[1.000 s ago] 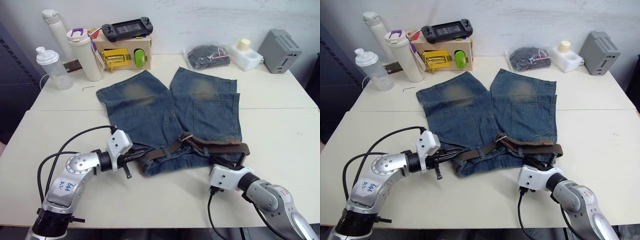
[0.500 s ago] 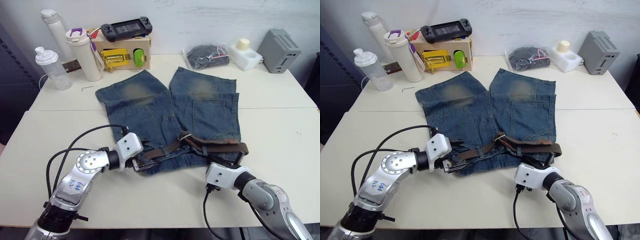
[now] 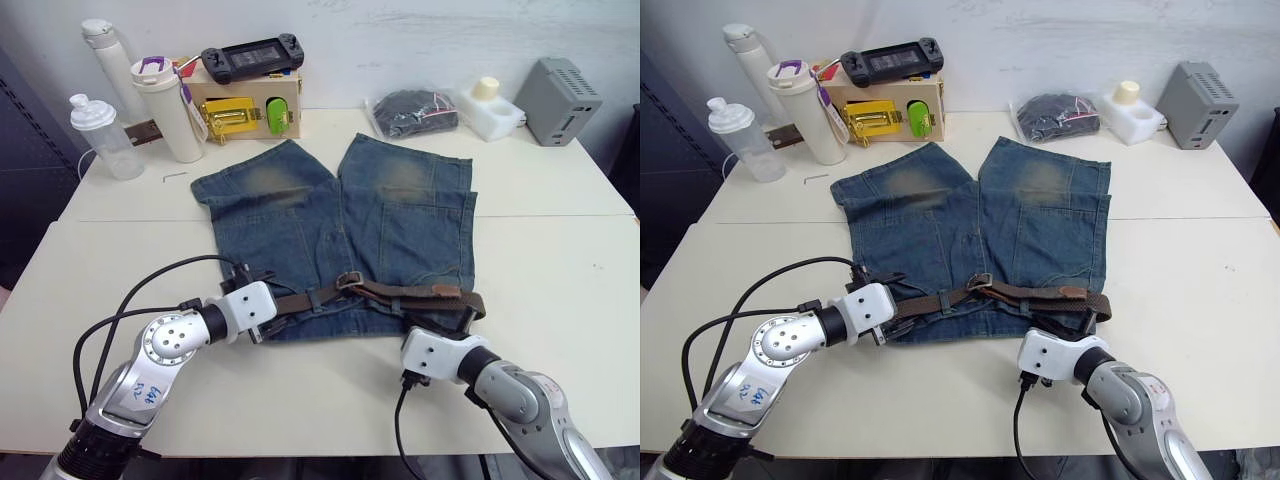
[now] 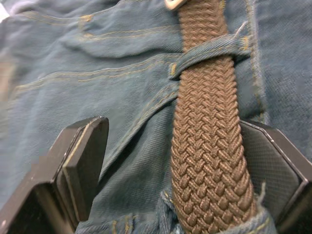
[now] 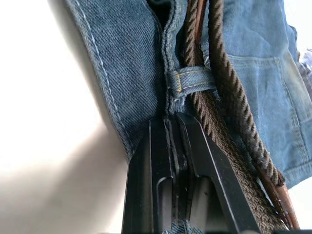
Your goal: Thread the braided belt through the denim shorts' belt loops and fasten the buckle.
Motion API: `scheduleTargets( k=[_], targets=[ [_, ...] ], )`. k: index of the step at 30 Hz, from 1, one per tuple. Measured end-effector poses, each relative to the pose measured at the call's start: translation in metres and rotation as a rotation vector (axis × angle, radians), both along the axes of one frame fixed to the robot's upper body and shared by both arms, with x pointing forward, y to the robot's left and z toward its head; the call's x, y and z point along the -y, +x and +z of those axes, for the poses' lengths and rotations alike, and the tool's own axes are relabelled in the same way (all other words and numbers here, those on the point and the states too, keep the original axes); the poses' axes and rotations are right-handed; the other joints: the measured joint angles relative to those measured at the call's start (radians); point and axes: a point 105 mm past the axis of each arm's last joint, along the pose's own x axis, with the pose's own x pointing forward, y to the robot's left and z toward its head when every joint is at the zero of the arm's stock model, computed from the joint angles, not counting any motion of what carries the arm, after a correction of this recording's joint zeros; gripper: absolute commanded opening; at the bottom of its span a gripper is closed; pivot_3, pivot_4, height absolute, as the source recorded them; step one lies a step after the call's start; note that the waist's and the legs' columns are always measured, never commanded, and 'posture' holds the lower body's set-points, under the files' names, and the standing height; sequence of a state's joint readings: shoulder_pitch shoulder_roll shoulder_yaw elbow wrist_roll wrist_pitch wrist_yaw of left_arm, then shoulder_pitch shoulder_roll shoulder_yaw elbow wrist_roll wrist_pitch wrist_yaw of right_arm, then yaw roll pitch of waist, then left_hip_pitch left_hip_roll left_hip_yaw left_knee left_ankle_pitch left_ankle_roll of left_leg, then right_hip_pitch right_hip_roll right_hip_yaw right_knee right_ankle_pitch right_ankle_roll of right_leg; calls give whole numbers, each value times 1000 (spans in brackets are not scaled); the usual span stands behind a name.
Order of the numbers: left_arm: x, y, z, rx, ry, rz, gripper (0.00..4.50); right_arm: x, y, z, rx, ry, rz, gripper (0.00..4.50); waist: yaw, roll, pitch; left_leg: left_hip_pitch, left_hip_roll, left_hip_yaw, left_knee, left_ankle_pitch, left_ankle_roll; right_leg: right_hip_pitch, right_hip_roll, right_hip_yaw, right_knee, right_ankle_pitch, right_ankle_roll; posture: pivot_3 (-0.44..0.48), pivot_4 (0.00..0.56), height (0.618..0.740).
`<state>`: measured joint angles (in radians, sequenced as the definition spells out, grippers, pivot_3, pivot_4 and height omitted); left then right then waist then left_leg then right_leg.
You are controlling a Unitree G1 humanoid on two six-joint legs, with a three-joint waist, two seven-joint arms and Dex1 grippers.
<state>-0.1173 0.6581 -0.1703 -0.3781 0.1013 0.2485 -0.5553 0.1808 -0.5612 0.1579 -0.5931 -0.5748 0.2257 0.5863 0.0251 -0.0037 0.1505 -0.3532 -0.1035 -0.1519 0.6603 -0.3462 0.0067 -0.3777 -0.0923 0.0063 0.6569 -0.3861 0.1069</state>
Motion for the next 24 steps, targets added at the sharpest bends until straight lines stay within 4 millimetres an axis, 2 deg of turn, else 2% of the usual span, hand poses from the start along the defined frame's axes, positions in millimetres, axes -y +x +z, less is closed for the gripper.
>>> scheduleTargets(
  k=[5, 9, 12, 17, 18, 20, 24],
  targets=[
    [2, 2, 2, 74, 18, 15, 4262, -5, -3, -1, -10, 22, -17, 0, 0, 0, 0, 0, 0, 0, 0, 0, 0, 0, 0, 0, 0, 0, 0, 0, 150, 733],
    [9, 0, 1, 187, 107, -42, 4262, -11, -6, -3, -22, 43, -35, 0, 1, 0, 0, 0, 0, 0, 0, 0, 0, 0, 0, 0, 0, 0, 0, 0, 150, 733],
    [15, 0, -1, 229, 146, -76, 3496, -12, -6, -3, -23, 41, -37, 0, 1, 0, 0, 0, -1, 0, 0, 0, 0, 0, 0, 0, 0, 0, 0, 0, 150, 733],
    [16, 0, -13, 206, 169, -84, 1367, -13, -5, -2, -23, 42, -42, 0, -1, 0, 0, 0, 0, 0, -1, 0, 0, 0, 0, 0, 0, 0, 0, 0, 150, 733],
    [14, 0, -16, 194, 176, -76, 792, -13, -4, -2, -23, 43, -42, 0, -2, 0, 0, 1, 0, 0, -1, 0, 0, 0, 0, 0, 0, 0, 0, 0, 150, 733],
    [10, 0, -20, 177, 181, -61, 39, -13, -4, -2, -26, 44, -43, 0, -2, 0, 0, 1, 0, 0, -1, 0, 0, 0, 0, 0, 0, 0, 0, 0, 150, 733],
    [-2, -2, -24, 158, 172, -11, 39, -15, -4, -2, -34, 59, -49, 0, -6, 0, 0, 1, 1, 0, -2, 0, 0, 0, 0, 0, 0, 0, 0, 0, 150, 733]
  ],
)
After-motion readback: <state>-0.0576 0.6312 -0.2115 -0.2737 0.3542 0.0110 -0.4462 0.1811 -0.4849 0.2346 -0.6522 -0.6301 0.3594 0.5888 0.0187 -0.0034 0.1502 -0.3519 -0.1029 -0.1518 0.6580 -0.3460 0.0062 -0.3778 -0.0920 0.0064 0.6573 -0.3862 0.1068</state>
